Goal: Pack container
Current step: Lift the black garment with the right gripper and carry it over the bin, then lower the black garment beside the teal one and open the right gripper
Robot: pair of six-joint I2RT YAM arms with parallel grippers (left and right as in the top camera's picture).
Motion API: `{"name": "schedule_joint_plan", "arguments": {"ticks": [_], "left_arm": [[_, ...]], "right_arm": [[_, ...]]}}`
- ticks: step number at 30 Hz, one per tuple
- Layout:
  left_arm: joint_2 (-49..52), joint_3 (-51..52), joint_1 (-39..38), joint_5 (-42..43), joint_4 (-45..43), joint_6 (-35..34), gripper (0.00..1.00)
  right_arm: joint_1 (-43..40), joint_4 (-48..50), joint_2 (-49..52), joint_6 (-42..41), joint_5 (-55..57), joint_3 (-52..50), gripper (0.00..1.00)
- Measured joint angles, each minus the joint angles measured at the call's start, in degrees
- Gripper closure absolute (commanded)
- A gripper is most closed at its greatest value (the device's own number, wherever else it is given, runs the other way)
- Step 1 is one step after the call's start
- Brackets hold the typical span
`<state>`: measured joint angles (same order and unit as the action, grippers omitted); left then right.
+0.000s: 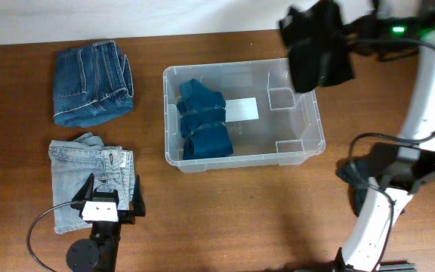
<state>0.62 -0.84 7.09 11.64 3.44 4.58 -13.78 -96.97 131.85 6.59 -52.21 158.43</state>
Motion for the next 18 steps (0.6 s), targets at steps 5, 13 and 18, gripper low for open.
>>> {"name": "schedule_joint_plan", "arguments": {"ticks": [5,13,18], "left_arm": [[0.0,0.0,0.0,0.0,0.0,0.0,0.01],[0.0,0.0,0.0,0.0,0.0,0.0,0.00],[0.0,0.0,0.0,0.0,0.0,0.0,0.01]], "right_arm": [[10.5,0.1,0.0,-3.4,11.4,-2.0,0.96],[22.3,9.5,0.0,-14.1,21.3,-11.3,0.96],[25.2,17.8,0.1,-21.5,27.4,-23.0,0.96]]}}
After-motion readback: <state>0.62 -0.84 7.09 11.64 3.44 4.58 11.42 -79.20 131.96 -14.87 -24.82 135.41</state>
